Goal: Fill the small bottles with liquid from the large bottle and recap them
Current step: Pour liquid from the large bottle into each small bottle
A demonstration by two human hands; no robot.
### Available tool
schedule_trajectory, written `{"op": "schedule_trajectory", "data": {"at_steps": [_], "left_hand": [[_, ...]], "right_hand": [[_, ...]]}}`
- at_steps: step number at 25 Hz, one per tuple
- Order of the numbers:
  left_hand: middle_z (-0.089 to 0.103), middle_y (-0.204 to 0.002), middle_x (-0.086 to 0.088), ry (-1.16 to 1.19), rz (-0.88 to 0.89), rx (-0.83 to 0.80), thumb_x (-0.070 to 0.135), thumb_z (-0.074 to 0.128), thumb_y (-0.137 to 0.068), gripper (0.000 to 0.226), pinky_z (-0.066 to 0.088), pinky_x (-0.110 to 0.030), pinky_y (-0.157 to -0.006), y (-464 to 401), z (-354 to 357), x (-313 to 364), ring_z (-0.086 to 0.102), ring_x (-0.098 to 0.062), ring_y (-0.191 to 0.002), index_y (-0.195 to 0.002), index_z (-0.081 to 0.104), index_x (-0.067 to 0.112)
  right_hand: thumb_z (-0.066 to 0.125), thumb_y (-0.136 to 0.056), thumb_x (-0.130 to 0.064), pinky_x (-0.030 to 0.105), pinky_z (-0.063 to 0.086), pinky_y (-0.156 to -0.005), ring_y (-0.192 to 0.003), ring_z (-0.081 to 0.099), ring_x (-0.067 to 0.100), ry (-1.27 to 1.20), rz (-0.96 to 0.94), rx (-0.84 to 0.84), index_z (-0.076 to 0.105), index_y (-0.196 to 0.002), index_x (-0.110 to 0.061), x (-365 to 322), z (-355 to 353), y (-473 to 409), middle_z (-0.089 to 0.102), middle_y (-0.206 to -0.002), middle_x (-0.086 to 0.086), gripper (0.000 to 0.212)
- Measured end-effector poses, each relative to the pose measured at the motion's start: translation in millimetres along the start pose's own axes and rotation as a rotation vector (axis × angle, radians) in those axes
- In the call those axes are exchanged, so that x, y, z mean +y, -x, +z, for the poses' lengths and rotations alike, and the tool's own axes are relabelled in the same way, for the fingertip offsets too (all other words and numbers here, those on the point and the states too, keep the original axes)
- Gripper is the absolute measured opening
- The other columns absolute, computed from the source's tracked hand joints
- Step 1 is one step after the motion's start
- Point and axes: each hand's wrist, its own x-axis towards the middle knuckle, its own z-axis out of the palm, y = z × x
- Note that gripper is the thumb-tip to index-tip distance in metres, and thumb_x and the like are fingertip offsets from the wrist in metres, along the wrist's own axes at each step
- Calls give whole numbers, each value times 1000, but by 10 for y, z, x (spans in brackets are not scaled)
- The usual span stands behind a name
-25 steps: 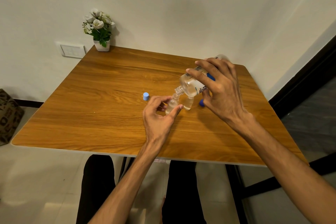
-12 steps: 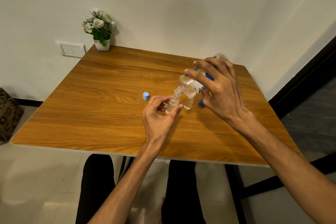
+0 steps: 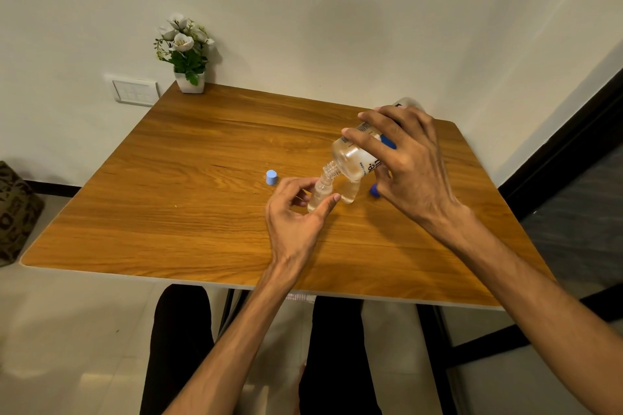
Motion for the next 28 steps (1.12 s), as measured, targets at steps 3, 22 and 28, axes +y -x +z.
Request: {"op": "schedule_trajectory", "data": {"at_steps": [3,22,28], "left_hand": [[72,-98,0,-6,6,-3,25,95,-73,39,53,-21,-69,1,-4,-21,62,-10,-81,-107,78,15],[71,-98,3,12,11,3,27,95,-72,39,52,-19,-69,1,10,-53,60,-4,-81,-106,78,16],[71,-98,6,12,4,9,32,94,-72,40,49,-16,-69,7,37,-96,60,-3,-80,-105,78,17]], "right_hand": [[45,-91,-25,57,43,-106,-124,64,44,6,-13,6,74,-129,-10,1,0,-11,70,-132,20,50],[45,-91,-24,54,43,-106,-125,64,43,0,-27,15,74,-130,-12,15,28,-2,70,-133,19,50],[45,-92,-23,56,42,-107,-126,63,42,-26,-6,28,73,-131,-13,19,63,32,70,-134,18,49]]}}
